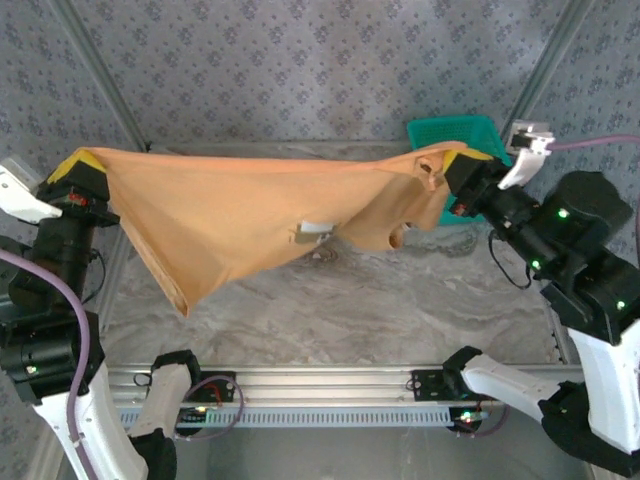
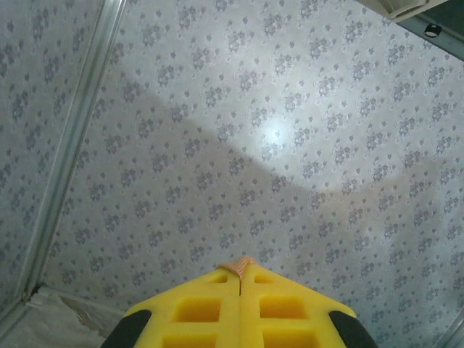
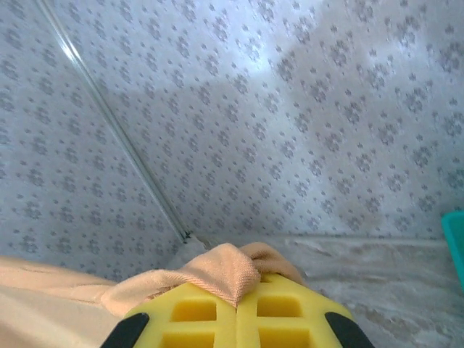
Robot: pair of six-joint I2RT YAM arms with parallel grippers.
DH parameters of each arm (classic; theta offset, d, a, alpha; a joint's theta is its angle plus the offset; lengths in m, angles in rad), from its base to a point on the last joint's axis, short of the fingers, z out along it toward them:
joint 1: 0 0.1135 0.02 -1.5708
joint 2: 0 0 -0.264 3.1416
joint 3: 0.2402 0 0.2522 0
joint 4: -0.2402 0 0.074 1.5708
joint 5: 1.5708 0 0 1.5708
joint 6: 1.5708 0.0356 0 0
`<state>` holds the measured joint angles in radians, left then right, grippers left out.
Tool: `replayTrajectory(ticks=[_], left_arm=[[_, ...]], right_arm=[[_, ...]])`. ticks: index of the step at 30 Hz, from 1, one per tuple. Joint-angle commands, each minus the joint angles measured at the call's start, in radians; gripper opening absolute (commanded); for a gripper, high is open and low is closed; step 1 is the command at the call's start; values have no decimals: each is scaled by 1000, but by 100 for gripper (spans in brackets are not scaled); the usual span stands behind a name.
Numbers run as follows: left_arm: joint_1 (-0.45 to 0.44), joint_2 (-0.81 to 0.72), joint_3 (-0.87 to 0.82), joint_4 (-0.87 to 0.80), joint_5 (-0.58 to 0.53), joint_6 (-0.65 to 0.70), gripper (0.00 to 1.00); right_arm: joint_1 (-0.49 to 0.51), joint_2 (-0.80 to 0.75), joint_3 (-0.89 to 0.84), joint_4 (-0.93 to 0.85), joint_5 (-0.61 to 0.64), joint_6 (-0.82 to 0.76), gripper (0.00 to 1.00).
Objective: Fold the inside-out t-shirt
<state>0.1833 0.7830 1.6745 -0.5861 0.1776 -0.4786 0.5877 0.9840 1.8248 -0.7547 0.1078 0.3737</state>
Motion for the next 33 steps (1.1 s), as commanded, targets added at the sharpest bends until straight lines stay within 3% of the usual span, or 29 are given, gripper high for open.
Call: replayTrajectory(ticks=[1,8,14,20,21,22,24,25,26,29,33], left_arm=[[6,52,53,-33,-44,56,0],[7,207,-33,32,-7,53,0],[10,526,-219,193,54,12,0],[0,874,-294,307,82,-53,0],[-4,937,-285,315,72,-57,4],[-9,1001,-258,305,57,-64,23],[-19,1121,-188,269,31,-61,50],[-25,1169,-134,245,10,-51,67],[-28,1202,-97,223,-8,-42,75],[-47,1205,-64,170,-68,-23,86],[-129,1040,-231,201,-112,-14,87]], right_arm=[[2,28,55,-25,-15,-64,0],[-69,197,116,-5,73,-107,0],[-290,508,118,53,-93,-33,0],[-353,983,273,28,-238,90,0],[-352,1086,337,0,-245,113,0],[-354,1195,424,-37,-269,136,13],[-359,1399,651,-131,-279,176,52],[-359,1493,779,-179,-280,195,64],[-358,1559,876,-217,-288,204,70],[-348,1600,942,-256,-298,227,79],[-320,1388,558,-128,-256,206,79]])
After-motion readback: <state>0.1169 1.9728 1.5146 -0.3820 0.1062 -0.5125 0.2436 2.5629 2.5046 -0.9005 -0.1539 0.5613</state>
